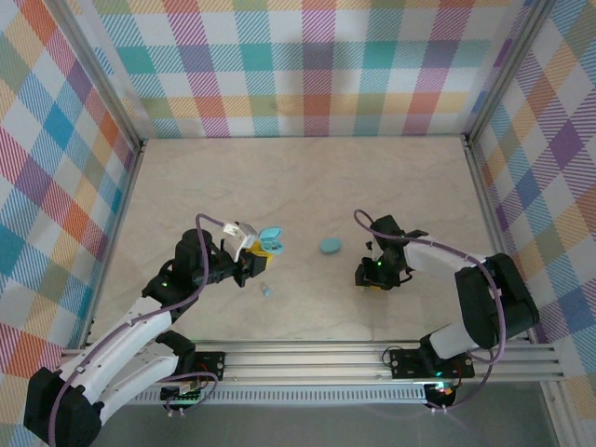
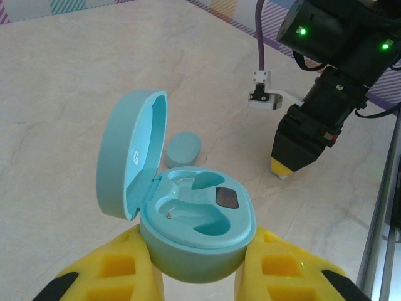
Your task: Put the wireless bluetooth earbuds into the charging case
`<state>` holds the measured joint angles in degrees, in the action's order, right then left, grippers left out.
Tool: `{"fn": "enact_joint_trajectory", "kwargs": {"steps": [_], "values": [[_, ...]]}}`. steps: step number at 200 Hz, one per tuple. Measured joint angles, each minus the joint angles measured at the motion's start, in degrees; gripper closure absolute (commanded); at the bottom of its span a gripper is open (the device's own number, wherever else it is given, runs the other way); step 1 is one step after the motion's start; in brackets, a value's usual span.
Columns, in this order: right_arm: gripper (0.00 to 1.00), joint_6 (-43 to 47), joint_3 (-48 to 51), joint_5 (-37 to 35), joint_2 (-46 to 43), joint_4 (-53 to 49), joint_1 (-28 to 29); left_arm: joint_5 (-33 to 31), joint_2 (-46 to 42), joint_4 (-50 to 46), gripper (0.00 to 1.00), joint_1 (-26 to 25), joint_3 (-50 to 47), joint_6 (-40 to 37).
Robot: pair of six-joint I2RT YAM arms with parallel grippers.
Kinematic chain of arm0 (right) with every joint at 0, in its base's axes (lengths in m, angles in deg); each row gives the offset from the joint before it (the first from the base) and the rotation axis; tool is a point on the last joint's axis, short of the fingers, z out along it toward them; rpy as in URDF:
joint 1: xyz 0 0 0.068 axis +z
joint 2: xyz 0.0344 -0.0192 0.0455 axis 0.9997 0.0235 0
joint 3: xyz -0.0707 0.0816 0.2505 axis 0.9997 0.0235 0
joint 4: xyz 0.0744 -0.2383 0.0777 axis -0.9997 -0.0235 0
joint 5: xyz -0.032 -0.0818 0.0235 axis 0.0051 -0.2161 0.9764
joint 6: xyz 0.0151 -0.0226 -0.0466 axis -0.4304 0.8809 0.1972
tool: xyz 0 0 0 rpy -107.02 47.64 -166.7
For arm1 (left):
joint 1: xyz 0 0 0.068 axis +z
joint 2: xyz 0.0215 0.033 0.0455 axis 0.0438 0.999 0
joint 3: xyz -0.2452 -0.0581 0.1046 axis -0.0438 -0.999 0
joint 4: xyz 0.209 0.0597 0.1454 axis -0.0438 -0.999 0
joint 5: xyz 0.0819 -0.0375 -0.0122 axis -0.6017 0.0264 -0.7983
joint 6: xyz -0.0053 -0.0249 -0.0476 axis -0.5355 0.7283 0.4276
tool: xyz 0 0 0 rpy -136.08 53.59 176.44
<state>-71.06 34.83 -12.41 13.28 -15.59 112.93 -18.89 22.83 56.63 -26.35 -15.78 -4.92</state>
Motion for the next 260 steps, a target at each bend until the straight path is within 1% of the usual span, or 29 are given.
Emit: {"fn": "enact_joint_trajectory", "kwargs": {"steps": [98,131,167,197,226,245,260], "values": [[0.77,0.02,-1.38,-0.28,1.29,-2.08,-0.63,0.04,1.03,0.00,0.89,0.00,0.04,-0.02],[0.79,0.07,-1.36,0.96,0.33,0.07,-0.02,0.07,1.14,0.04,0.89,0.00,0.04,-0.02],[0.81,0.48,-1.97,0.85,-3.13,-0.13,0.17,0.63,1.49,0.61,0.89,0.00,0.04,-0.22],[0.82,1.62,-5.20,-0.46,-5.64,-2.19,0.17,2.69,1.90,2.91,0.89,0.00,0.02,-1.14],[0.83,2.69,-9.73,-2.32,-9.70,-6.27,0.68,5.81,2.89,6.80,0.91,0.00,-0.17,-2.25],[0.84,3.48,-13.88,-4.22,-12.72,-9.27,2.01,7.58,3.41,9.27,0.91,0.00,-0.79,-3.17],[0.85,4.28,-17.99,-6.03,-14.51,-11.58,4.15,8.63,3.82,11.06,0.91,0.00,-1.11,-4.07]]}}
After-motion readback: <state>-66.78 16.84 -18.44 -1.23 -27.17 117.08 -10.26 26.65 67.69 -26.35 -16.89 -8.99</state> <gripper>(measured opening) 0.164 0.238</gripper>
